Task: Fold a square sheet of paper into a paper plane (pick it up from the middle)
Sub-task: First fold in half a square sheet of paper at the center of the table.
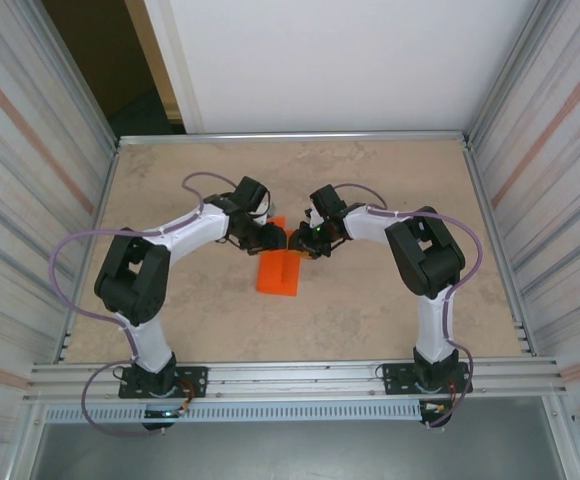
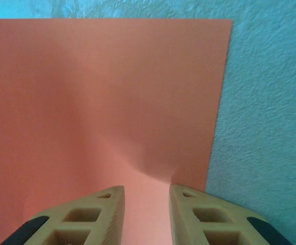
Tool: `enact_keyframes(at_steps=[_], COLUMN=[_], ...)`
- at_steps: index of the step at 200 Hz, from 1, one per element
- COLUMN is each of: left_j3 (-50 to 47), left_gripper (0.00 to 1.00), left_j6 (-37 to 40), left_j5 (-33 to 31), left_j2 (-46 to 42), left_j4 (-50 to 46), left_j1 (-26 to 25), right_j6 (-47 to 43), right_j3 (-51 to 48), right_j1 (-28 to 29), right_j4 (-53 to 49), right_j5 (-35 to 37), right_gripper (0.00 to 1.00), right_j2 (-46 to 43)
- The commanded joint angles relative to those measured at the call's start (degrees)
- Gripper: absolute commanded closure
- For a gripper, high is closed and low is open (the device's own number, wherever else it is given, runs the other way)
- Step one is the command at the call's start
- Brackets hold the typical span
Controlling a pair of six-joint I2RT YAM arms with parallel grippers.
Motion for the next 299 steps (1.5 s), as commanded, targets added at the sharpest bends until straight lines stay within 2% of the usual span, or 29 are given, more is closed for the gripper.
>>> enact_keyframes(at_steps=[1,12,35,47,62,101,128,155,191,227,252,280,299], left_j3=[-3.1,-4.2,-5.3,-5.6,-5.8,-6.3,-6.4,-6.4,-7.0,-7.2,-7.4,-7.5,-8.5], left_gripper=[0.43,0.38,0.38,0.43,0.54,0.72,0.76,0.79,0.83,0.83,0.83,0.8,0.71], left_j6=[-2.5,-2.9,-2.9,-2.8,-2.9,-4.1,-4.5,-4.6,-4.7,-5.0,-5.3,-6.2,-6.7], left_j5=[9.6,10.6,10.5,10.0,9.1,7.5,7.2,7.4,7.6,7.8,8.2,9.4,9.6], left_j2=[-1.3,-1.1,-0.6,-0.5,-0.2,0.5,0.5,0.6,0.5,0.0,-1.2,-2.6,-4.2], left_j4=[9.7,11.9,13.0,13.0,12.8,12.3,12.5,12.9,13.1,13.3,13.9,15.0,15.6], left_j1=[1.3,1.6,1.9,1.9,1.9,1.9,1.8,1.8,1.8,1.9,1.9,3.0,4.2], right_j6=[2.0,3.0,3.6,3.6,3.0,1.8,2.9,4.1,5.1,4.9,3.5,1.0,-0.3], right_j3=[-3.1,-4.0,-5.2,-6.2,-7.3,-8.0,-8.4,-7.4,-8.4,-8.5,-8.1,-7.7,-7.8], right_j1=[-1.6,-2.3,-3.5,-4.2,-4.5,-3.6,-2.1,-1.5,-1.3,-1.7,-2.0,-2.3,-3.0], right_j4=[2.2,3.9,5.1,5.8,7.2,8.3,11.3,12.3,16.2,15.8,13.8,11.1,9.3], right_j5=[-1.0,-1.8,-1.4,-1.1,-1.2,-1.9,-2.9,-3.6,-5.5,-4.1,-2.8,-1.4,-1.0], right_gripper=[0.71,0.7,0.7,0.7,0.69,0.59,0.53,0.54,0.65,0.8,0.96,1.0,1.0], right_j2=[-0.3,-1.2,-3.9,-6.1,-8.4,-10.0,-9.5,-7.3,-6.7,-6.8,-7.2,-7.4,-7.6])
